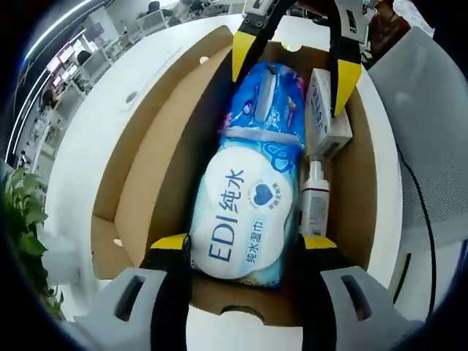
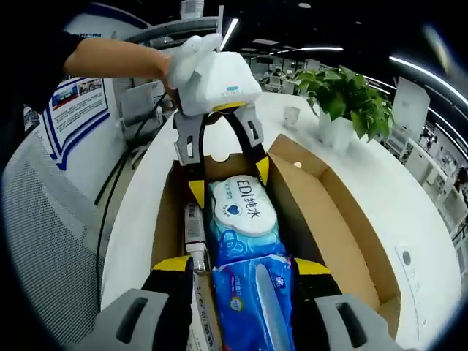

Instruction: Operate the shoe box by opening the lid, removing the specified soft item, and placing it in the target area until the item is outside and the box remains undamaged.

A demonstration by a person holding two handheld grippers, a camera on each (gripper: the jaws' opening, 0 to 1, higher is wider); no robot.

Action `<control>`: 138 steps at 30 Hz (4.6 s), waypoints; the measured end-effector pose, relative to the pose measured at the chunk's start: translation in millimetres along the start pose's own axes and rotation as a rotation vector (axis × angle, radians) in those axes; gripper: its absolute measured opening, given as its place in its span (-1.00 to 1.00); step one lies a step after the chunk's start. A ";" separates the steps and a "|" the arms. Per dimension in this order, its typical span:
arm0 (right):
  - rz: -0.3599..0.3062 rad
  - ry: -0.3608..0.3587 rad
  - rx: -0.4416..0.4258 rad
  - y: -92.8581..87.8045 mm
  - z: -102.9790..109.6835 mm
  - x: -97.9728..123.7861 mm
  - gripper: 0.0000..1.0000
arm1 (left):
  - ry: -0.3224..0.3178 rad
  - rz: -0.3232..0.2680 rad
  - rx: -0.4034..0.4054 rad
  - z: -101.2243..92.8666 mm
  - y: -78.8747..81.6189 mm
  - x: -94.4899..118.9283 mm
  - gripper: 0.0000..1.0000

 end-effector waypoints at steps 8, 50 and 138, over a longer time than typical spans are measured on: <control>0.015 -0.002 -0.008 2.7 -8.6 -24.1 0.08 | -0.017 -0.014 -0.009 5.0 -1.5 -10.2 0.18; 0.102 -0.021 0.068 6.3 -7.9 -68.1 -0.40 | 0.018 -0.051 -0.085 4.9 1.9 -18.1 0.04; 0.000 -0.146 -0.057 -38.3 -18.0 157.2 -0.43 | -0.051 -0.101 -0.270 -23.6 206.6 58.1 0.06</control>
Point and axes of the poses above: the point that each gripper's makers call its tool centre point, and the gripper's own axes: x roughly backward along the fingers, z roughly to its left, y roughly out of its top, the point moved 9 cm from there along x, roughly backward along the fingers, and after that the axes turned 3 degrees about z, right-handed, at the moved point
